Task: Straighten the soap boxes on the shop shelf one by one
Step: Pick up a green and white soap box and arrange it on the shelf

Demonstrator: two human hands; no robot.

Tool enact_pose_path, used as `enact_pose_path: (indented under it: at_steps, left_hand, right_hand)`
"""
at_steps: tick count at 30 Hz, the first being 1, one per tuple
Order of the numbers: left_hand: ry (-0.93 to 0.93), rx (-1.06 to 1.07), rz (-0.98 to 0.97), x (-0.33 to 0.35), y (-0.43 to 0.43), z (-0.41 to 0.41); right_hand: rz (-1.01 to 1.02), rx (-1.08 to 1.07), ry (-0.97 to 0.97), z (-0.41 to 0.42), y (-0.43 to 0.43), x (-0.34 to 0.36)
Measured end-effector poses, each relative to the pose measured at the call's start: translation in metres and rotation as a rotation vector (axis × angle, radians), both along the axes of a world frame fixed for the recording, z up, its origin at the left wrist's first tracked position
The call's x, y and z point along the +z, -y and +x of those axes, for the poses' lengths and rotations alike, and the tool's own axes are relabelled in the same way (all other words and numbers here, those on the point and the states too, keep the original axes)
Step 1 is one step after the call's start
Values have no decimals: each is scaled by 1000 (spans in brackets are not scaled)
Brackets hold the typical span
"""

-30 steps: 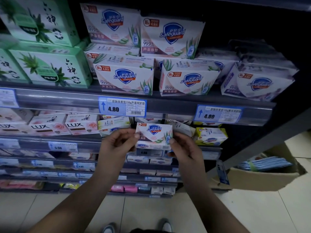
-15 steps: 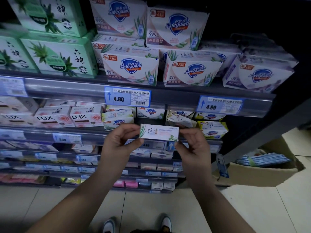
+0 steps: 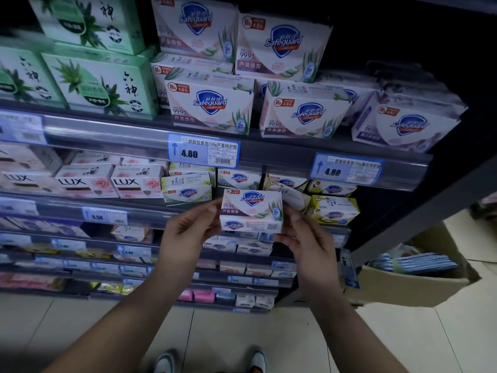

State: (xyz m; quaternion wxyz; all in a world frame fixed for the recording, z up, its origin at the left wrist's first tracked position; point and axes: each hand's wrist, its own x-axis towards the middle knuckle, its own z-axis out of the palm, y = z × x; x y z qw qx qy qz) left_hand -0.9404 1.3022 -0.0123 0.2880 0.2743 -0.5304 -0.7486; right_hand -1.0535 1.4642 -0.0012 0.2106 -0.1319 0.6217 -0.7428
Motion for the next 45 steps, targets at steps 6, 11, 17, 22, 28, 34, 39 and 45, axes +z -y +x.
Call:
enact_pose_path:
  at_steps: [6,11,17,22,28,34,39,45]
  left_hand:
    - [23,23,-11,-5,0,1]
    - [-9,2,-14,1,-4,3]
    - [-58,-8,-142,12,-6,5]
    - [-50,-3,-209,16,1,8]
    - [74,18,-312,1,13,1]
    - [132,-73,-343,-11,19,-15]
    - [277,-139,-423,-18,29,-19]
    - [355,-123,-519,-20,36,-9]
  right_hand:
    - [23,-9,18,-1,-2,-2]
    - [26,10,55,1,-3,-4]
    - [114,-4,55,3,0,-8]
    - [128,4,30,5,8,-7]
    - [227,47,-142,4,16,-6]
    - [322,129,-170,4,27,-13]
    - [378,245,-140,7,35,-19]
    - [416,325,-100,4,45,-17]
